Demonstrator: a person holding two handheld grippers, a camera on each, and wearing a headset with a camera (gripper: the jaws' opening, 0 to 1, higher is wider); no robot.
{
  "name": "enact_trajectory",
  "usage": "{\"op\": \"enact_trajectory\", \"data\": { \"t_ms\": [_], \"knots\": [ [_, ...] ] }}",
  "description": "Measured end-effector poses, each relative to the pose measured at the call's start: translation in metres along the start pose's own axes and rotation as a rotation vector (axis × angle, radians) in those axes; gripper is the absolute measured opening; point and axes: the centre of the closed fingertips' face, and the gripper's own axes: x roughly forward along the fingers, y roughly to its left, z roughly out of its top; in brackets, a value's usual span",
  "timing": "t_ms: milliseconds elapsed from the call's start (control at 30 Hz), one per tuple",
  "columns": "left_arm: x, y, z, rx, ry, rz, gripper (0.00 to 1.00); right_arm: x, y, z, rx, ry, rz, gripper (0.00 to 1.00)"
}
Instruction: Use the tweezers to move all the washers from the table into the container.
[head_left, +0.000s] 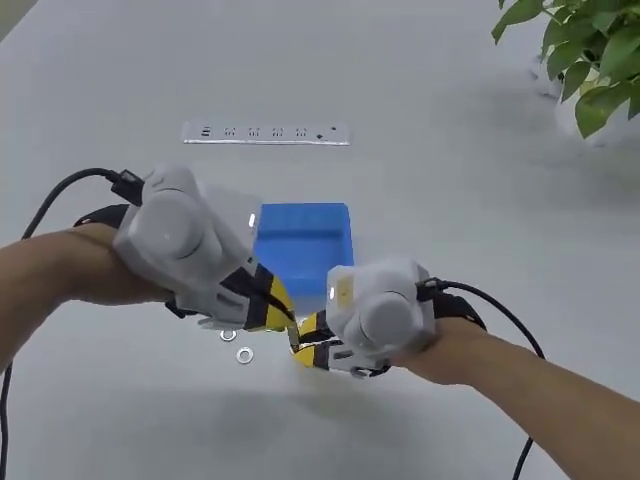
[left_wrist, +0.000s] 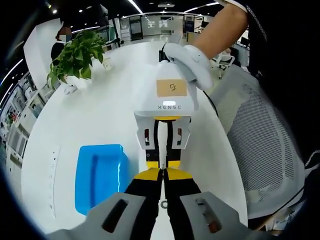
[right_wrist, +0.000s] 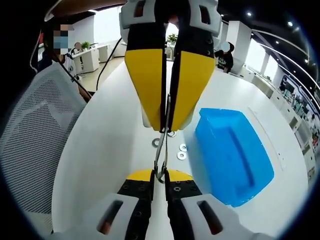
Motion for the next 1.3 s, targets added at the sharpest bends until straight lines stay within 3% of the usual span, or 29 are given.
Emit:
{"op": "enact_trajectory", "data": {
  "t_ms": [300,667,1000,1300],
  "knots": [
    [-0.019,-0.003,0.008,0.009,0.006,0.012,0.06,-0.012,0.0,0.017,-0.024,-0.011,-0.006,0.1],
    [-0.041,0.003,0.023,0.019,0.006,0.036,0.06,-0.028,-0.01,0.037,-0.058,-0.02,-0.035,0.1],
    [-0.057,0.021,0.035,0.041,0.012,0.059,0.06,-0.04,-0.031,0.051,-0.085,-0.027,-0.057,0.1],
    [-0.065,0.042,0.038,0.053,0.011,0.075,0.05,-0.045,-0.055,0.058,-0.098,-0.031,-0.074,0.1]
  ]
}}
